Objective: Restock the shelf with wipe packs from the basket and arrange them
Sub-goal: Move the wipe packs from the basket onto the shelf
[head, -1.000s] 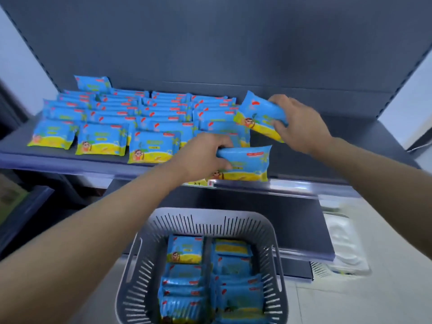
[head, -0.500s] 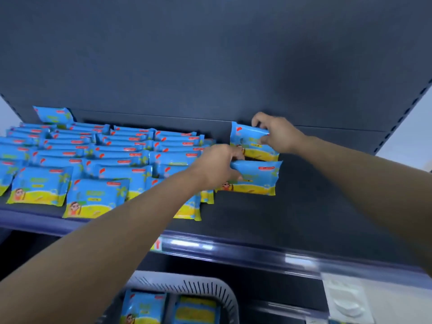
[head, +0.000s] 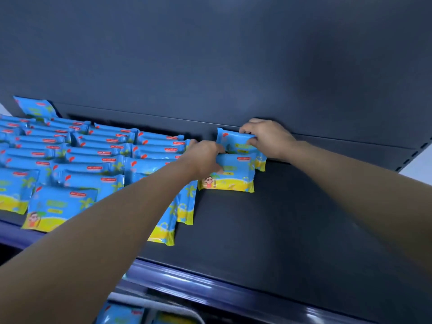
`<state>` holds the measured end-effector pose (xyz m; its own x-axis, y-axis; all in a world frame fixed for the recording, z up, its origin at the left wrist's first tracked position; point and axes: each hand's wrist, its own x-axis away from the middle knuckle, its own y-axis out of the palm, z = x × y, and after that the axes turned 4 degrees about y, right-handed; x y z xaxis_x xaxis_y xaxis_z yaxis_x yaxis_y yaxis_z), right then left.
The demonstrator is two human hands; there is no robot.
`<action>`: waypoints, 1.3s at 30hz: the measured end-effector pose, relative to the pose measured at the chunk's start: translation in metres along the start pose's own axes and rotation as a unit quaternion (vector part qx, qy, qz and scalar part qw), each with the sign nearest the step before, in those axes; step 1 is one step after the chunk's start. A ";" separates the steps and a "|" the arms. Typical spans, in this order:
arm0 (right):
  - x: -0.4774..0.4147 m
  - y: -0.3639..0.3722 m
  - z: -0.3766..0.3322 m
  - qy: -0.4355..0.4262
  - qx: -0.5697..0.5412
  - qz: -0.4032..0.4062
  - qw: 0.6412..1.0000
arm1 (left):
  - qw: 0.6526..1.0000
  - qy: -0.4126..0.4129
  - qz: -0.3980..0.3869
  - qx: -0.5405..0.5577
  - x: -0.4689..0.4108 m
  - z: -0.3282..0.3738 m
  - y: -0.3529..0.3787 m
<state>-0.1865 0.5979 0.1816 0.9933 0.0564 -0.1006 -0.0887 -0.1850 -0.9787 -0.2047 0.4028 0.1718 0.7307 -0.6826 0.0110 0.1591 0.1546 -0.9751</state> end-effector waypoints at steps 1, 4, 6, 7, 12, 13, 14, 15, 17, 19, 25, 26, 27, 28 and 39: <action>0.001 0.001 0.001 -0.006 0.007 0.009 1.000 | 1.000 -0.002 -0.003 -0.017 -0.007 -0.001 0.001; 0.008 0.005 0.004 -0.016 0.014 0.060 0.998 | 0.998 -0.002 0.006 -0.057 -0.027 -0.001 0.007; 0.015 0.005 0.005 -0.013 0.003 0.098 0.995 | 0.997 0.000 0.024 -0.074 -0.035 0.000 0.013; 0.018 0.004 0.006 -0.013 0.003 0.114 0.993 | 0.996 0.001 0.036 -0.079 -0.038 0.000 0.015; 0.038 0.004 0.001 -0.011 0.035 0.159 0.987 | 0.993 0.000 0.085 -0.085 -0.033 0.000 0.015; 0.044 0.004 -0.002 -0.008 0.035 0.167 0.985 | 0.992 0.003 0.093 -0.084 -0.029 0.000 0.015; 0.049 0.004 -0.006 -0.005 0.034 0.174 0.984 | 0.992 0.008 0.101 -0.078 -0.025 0.002 0.015; 0.054 0.004 -0.011 -0.004 0.032 0.182 0.983 | 0.991 0.014 0.111 -0.068 -0.018 0.003 0.014; 0.066 0.004 -0.023 -0.008 0.034 0.194 0.980 | 0.988 0.034 0.143 -0.047 -0.002 0.005 0.010; 0.080 0.005 -0.038 -0.010 0.037 0.205 0.978 | 0.981 0.058 0.184 -0.022 0.020 0.006 0.003; 0.135 0.008 -0.109 -0.030 0.034 0.248 0.968 | 0.955 0.122 0.262 0.060 0.121 0.007 -0.019; 0.146 0.011 -0.124 -0.033 0.032 0.248 0.968 | 0.953 0.132 0.266 0.068 0.141 0.005 -0.020; 0.156 0.015 -0.139 -0.036 0.029 0.249 0.967 | 0.950 0.139 0.268 0.075 0.162 0.001 -0.021; 0.168 0.019 -0.155 -0.039 0.025 0.250 0.967 | 0.949 0.145 0.267 0.080 0.182 -0.003 -0.020; 0.279 0.155 -0.283 -0.040 -0.032 -0.068 0.996 | 0.994 0.063 0.016 0.088 0.359 -0.084 0.105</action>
<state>0.0973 0.3076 0.0528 0.9867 0.1621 0.0155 0.0534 -0.2323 -0.9712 0.0182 0.1139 0.0549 0.6494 -0.7581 -0.0590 0.2584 0.2930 -0.9206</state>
